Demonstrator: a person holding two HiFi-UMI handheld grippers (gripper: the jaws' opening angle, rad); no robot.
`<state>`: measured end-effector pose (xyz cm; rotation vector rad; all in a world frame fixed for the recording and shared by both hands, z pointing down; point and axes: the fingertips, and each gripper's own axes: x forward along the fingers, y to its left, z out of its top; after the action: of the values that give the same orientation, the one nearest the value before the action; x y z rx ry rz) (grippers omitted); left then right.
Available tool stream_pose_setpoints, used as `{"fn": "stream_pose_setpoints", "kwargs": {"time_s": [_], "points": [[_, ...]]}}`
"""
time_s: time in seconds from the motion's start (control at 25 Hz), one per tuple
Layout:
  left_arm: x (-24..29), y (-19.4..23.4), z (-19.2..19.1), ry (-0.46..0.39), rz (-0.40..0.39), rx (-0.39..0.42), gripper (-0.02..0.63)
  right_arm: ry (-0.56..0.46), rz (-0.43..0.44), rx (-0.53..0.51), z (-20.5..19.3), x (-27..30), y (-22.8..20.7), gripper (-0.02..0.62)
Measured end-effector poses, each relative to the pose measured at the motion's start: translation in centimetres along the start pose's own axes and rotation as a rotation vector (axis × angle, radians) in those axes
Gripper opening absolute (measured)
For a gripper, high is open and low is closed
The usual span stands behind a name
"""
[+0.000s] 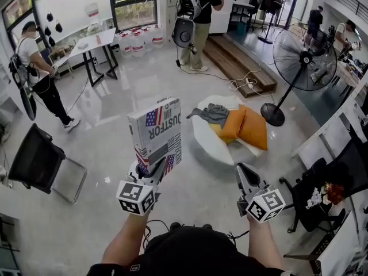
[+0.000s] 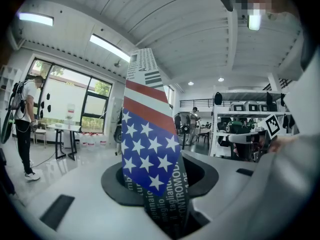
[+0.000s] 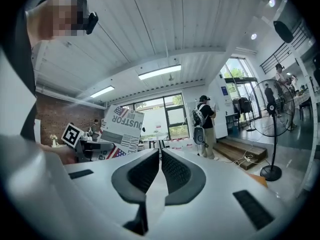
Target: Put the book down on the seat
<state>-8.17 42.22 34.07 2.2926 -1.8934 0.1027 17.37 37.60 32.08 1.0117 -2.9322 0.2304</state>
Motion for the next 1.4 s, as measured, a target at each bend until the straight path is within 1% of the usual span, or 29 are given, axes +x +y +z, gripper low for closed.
{"fn": "stream_pose_setpoints", "kwargs": {"time_s": [0.12, 0.28, 0.56, 0.68, 0.88, 1.08, 1.4], "points": [[-1.5, 2.0, -0.8, 0.007, -0.005, -0.002, 0.176, 0.001, 0.008, 0.009, -0.6, 1.5, 2.4, 0.017], [-2.5, 3.6, -2.1, 0.019, 0.006, -0.029, 0.176, 0.038, 0.019, 0.009, -1.7, 2.4, 4.1, 0.017], [-1.0, 5.3, -3.9, 0.056, 0.011, -0.052, 0.176, 0.053, 0.019, 0.043, -2.9, 4.4, 3.0, 0.017], [0.3, 5.7, -4.1, 0.071, 0.006, -0.045, 0.176, 0.058, 0.025, 0.055, -3.4, 5.6, 2.3, 0.017], [4.5, 6.3, -3.9, 0.103, 0.003, -0.041, 0.176, 0.066, 0.022, 0.088, -3.9, 8.0, -1.1, 0.017], [9.9, 6.3, -3.5, 0.132, -0.013, -0.032, 0.176, 0.070, 0.009, 0.116, -4.2, 10.5, -5.9, 0.017], [19.1, 6.1, -2.0, 0.155, -0.027, -0.010, 0.176, 0.067, 0.018, 0.138, -3.6, 15.2, -13.9, 0.017]]}}
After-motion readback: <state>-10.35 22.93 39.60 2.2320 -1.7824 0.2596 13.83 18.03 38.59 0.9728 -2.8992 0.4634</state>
